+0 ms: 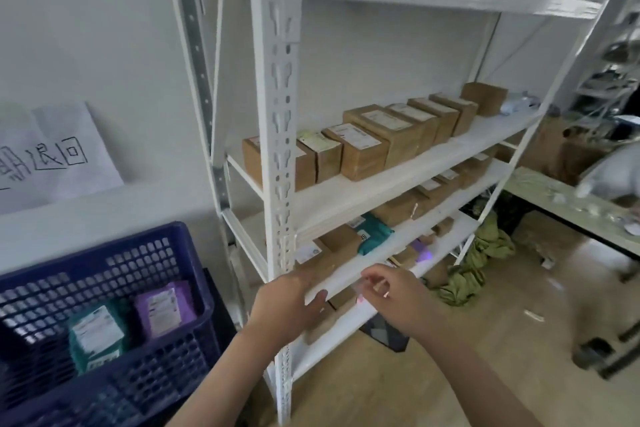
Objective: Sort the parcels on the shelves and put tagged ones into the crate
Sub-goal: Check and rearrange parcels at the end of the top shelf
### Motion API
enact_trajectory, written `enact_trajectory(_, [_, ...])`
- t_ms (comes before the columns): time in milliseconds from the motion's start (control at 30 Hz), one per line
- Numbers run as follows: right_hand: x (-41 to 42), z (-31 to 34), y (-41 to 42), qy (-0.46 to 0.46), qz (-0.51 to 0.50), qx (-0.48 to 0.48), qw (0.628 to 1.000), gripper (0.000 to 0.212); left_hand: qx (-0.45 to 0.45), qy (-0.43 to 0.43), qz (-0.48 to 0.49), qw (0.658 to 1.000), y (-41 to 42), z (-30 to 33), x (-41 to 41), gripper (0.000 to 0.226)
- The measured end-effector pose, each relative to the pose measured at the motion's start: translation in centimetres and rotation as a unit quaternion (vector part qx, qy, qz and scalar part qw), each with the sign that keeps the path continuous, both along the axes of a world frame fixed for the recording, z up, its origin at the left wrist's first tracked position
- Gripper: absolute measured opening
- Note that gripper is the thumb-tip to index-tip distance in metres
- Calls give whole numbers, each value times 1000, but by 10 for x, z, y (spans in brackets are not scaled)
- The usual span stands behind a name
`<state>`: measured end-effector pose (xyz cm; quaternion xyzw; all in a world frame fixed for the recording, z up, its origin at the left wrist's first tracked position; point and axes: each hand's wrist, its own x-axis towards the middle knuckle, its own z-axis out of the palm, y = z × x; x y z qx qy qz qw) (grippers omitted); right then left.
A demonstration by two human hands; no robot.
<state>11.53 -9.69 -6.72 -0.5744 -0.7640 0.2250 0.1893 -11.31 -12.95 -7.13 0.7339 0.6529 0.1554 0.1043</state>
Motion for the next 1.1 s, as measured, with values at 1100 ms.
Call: enact_trajectory(1100, [572,43,475,-30,59,37,997,38,61,-62,133,987,435,32,526,44])
